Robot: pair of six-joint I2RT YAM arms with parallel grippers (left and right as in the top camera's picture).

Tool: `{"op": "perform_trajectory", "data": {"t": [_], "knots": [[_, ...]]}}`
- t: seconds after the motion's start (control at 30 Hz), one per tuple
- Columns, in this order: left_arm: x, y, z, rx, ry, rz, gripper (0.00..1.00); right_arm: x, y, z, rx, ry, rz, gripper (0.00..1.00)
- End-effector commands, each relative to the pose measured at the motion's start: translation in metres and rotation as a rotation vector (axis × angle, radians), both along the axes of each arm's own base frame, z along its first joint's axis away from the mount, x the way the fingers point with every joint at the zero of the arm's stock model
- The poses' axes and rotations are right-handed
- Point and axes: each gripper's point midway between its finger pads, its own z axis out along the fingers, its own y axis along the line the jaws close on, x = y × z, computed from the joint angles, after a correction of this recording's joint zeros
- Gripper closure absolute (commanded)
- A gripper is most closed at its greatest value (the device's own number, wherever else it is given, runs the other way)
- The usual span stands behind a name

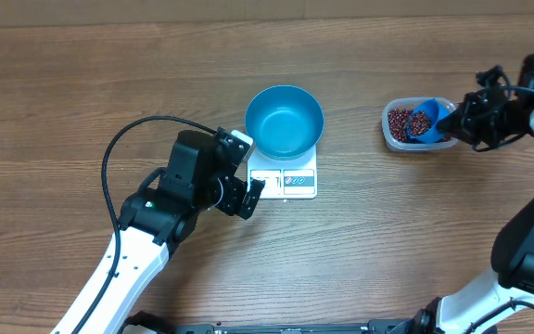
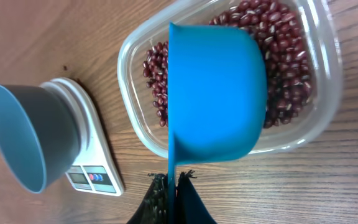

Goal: Scoop item into bowl and weigh 150g on scale
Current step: 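Lower the held scoop into the red beans with the right gripper, then lift the filled blue scoop and carry it left over the teal bowl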

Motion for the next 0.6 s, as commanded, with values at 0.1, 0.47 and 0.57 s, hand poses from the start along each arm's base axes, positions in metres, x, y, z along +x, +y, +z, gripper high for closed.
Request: {"op": "perform_trajectory", "data": {"t": [0.1,0.47,0.57], "knots": [[0.001,0.002,-0.002,0.000,0.009,0.017,0.01,0.002,-0.004,0.017,0.156,-0.074,-0.035,0.96],[0.001,0.002,-0.002,0.000,0.009,0.017,0.00,-0.015,0.008,0.044,0.307,-0.140,0.052,0.96],[0.001,0.002,-0.002,0.000,0.009,0.017,0.00,-0.016,0.021,0.059,0.319,-0.143,0.095,0.96]]}}
